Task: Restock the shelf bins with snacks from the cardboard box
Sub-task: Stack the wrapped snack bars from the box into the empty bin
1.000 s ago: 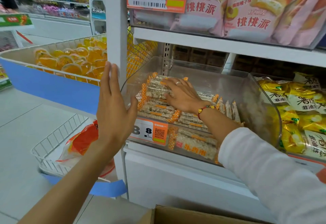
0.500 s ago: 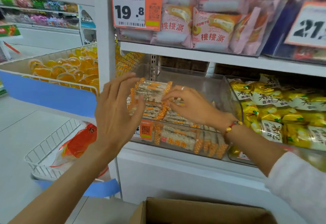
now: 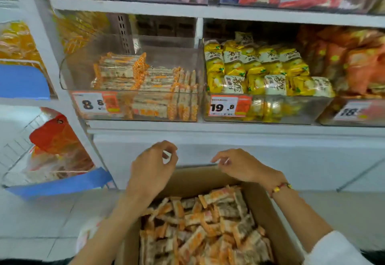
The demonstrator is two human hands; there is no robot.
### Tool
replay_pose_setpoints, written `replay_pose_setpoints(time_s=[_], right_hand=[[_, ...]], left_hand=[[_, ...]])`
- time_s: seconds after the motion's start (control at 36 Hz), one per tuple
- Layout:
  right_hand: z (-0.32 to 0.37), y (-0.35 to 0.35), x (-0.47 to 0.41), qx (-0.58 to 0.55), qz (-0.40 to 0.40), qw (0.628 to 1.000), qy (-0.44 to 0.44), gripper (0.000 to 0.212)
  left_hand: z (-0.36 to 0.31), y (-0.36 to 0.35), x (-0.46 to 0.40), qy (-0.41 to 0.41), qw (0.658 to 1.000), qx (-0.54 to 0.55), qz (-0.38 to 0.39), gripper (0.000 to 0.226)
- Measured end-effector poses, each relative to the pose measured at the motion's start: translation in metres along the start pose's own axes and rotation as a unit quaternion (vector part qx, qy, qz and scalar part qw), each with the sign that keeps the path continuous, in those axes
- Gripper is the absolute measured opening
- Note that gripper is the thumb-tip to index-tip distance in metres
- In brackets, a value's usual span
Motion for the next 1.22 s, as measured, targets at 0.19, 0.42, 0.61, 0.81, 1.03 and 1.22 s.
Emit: replay_pose_setpoints(time_s=[0.19,0.42,0.61,0.81,1.03,1.22], right_hand=[[-0.093,-0.081,0.033,0.047,0.000,0.994,-0.096,0.028],[-0.122,-0.144,0.015,0.185,0.027,0.982,-0.031,0.042],[-0.142,-0.199,-0.001,0.164,0.079,0.983,-0.022,0.061],[-0.144,-0.199,-0.004,0.202,0.118,0.972,-0.009,0.053],[-0.164,-0.157,0.015,-0.009,0.079,0.984,-0.157,0.052],[-0.157,-0.176,0.042,0.119,0.242,0.959,-0.092,0.057]], left_hand=[[0.046,-0.116,0.065,-0.005,0.985,-0.047,0.168,0.020],[0.096,-0.186,0.083,-0.027,0.959,-0.088,0.268,0.026],[0.116,-0.256,0.133,-0.049,0.905,-0.110,0.409,0.028],[0.110,-0.259,0.152,-0.042,0.864,-0.151,0.479,0.047],[0.110,-0.242,0.136,0.036,0.888,-0.144,0.435,0.053],[0.120,-0.211,0.110,0.199,0.903,-0.040,0.378,0.045]])
Point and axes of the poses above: each hand's wrist, its own x-axis away from the middle knuckle, its own y-axis out of the back of the hand, z = x × y, the point moved 8 cm from there along -x, towards the middle knuckle, and after that the axes turned 15 degrees about -z, right-handed, at the moved point
